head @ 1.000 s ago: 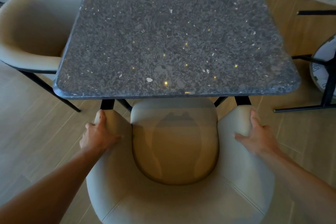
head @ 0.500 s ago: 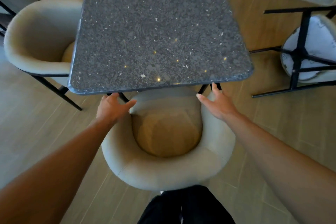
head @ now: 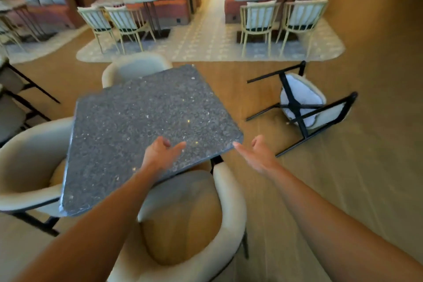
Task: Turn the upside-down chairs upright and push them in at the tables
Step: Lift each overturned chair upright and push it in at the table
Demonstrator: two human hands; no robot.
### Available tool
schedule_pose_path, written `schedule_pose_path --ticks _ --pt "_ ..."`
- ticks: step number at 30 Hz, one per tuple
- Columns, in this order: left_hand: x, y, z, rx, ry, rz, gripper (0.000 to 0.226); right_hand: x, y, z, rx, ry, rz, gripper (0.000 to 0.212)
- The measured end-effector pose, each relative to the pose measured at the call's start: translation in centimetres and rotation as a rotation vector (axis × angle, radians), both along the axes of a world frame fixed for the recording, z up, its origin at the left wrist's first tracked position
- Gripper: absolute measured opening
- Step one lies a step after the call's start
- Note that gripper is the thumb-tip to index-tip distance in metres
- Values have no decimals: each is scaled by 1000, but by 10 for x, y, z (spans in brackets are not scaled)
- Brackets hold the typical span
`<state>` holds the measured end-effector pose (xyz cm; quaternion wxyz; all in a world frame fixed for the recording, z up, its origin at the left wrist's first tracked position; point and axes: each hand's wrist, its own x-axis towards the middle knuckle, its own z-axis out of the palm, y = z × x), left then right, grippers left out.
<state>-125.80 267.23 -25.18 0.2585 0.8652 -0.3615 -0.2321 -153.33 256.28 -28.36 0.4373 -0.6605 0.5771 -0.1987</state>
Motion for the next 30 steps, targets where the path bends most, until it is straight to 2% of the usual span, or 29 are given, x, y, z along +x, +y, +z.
schedule_pose_path --ticks 8,13,15,20,24,30 --pt "-206 -125 50 -150 51 -263 63 -203 -38 61 -43 -16 -104 84" --pt "-346 -188 73 -206 53 -413 71 -349 -63 90 -160 6 -249 70" --pt "-403 -209 82 -239 54 -482 69 -411 -68 99 -163 15 -320 73" --pt "-507 -245 108 -327 97 -588 54 -515 -79 121 -221 10 -464 84" --pt "-576 -271 128 -366 161 -664 56 -577 -86 138 -273 12 -556 87" --pt "-657 -309 137 -387 175 -747 56 -653 -102 150 -297 42 -646 79"
